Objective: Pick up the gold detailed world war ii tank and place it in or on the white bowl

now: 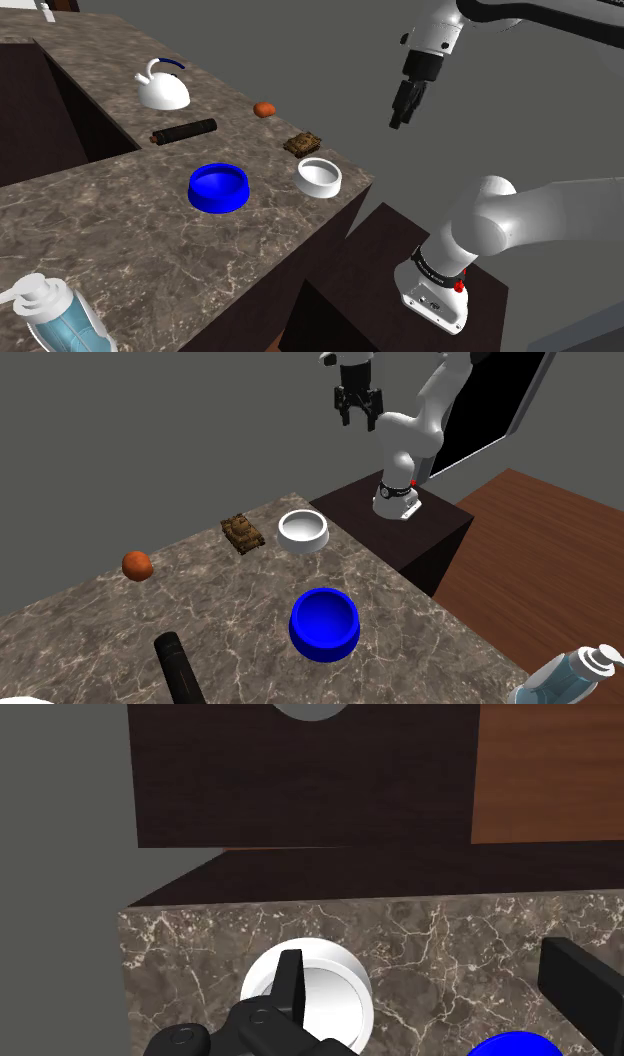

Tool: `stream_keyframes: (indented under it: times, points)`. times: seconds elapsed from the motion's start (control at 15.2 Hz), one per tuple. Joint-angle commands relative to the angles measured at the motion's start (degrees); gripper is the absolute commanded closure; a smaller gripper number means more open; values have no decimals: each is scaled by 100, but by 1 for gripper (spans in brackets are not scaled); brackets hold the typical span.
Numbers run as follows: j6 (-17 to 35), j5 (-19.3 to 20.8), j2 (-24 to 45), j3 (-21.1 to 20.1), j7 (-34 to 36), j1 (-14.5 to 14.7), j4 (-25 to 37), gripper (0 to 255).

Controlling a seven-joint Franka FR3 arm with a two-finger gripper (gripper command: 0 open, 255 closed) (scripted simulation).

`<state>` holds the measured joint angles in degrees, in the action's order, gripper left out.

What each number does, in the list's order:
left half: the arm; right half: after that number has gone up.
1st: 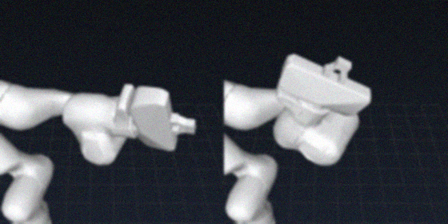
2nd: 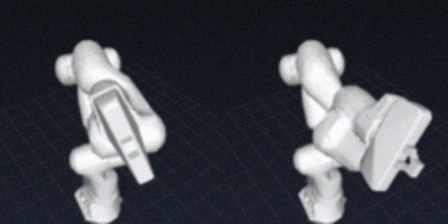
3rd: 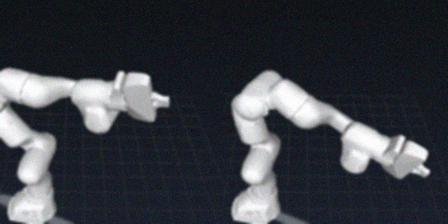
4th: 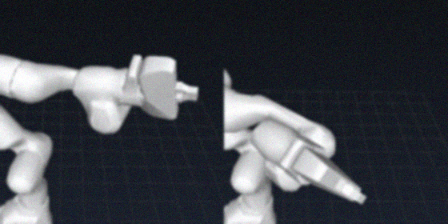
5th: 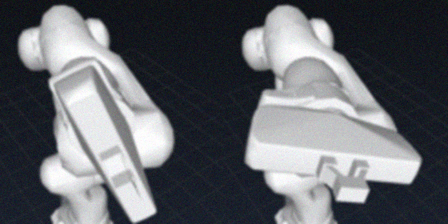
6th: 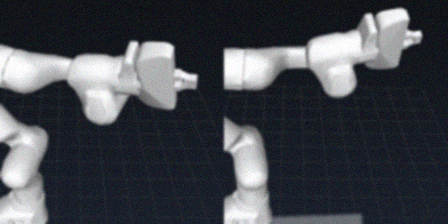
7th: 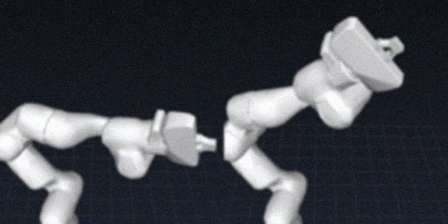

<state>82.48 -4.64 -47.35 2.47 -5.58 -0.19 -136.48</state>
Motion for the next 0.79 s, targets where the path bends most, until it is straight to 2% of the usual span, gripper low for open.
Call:
stream_keyframes:
  times: [0.0, 0.73]
  points:
    - [0, 0, 0, 0, 0, 0, 0, 0]
    - [1901, -447, 2021, -623, 1979, -478, 296, 0]
